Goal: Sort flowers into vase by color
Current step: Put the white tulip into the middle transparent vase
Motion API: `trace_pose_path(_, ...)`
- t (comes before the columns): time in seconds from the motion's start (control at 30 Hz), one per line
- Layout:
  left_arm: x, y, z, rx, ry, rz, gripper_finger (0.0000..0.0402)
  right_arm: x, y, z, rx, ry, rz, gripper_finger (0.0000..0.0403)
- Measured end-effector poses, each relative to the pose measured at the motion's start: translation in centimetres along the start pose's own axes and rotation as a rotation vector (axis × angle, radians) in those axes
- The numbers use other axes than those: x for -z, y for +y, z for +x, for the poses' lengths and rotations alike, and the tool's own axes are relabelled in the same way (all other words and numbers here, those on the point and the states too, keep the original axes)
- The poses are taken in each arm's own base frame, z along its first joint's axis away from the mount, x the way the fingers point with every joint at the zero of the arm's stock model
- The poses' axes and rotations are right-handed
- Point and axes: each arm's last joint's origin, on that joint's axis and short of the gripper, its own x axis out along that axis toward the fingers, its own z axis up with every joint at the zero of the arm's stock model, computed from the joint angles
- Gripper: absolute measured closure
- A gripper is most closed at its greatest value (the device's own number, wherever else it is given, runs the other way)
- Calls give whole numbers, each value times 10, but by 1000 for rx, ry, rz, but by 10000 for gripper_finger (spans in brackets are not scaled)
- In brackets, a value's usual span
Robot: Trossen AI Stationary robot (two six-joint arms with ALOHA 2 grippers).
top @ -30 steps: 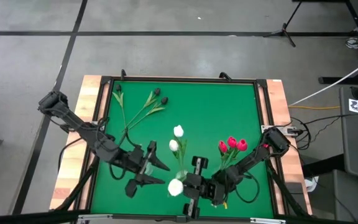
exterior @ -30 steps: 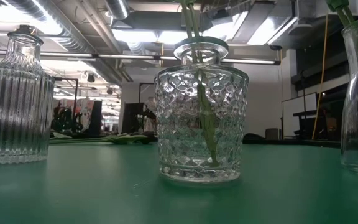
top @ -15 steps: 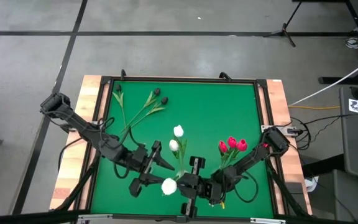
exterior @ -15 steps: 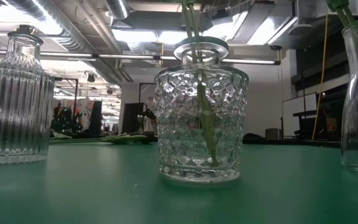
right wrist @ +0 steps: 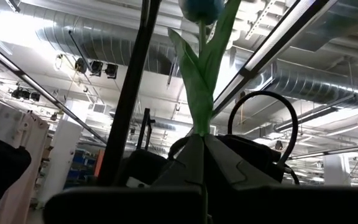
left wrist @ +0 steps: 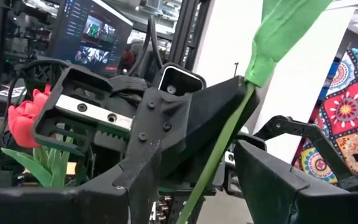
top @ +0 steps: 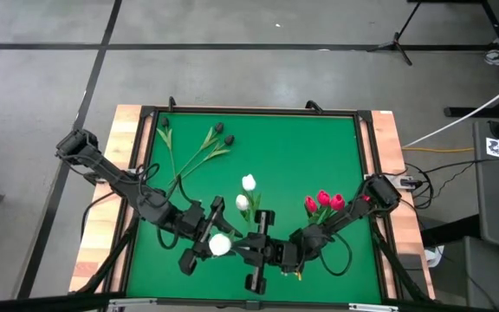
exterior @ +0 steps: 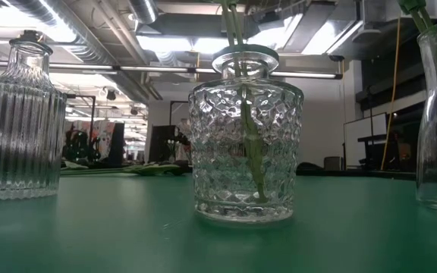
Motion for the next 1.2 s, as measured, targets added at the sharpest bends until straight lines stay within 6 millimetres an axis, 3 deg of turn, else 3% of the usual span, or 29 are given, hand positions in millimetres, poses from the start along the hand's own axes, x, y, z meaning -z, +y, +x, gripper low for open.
trace_pose_path(0.17,0,0,0,0,2,9,226,0,0,0,6,5,3,403)
trace_pose_path(0.53,2,0,0,7,26,56,383,0,0,0,11,13,48,402)
trace_pose_path(0.7,3,0,0,-2,30,61,391,3,2,0,-9,45,29,383)
trace_pose_path(0.83,4,-1,0,-6,33,59,397,0,9,-3,-22,56,25,343)
trace_pose_path(1.0,2,-1,0,-12,12,38,396,-27,18,-3,-23,91,9,278)
trace_pose_path(1.2,0,2,0,-54,-3,15,399,-80,17,6,-178,191,-21,228)
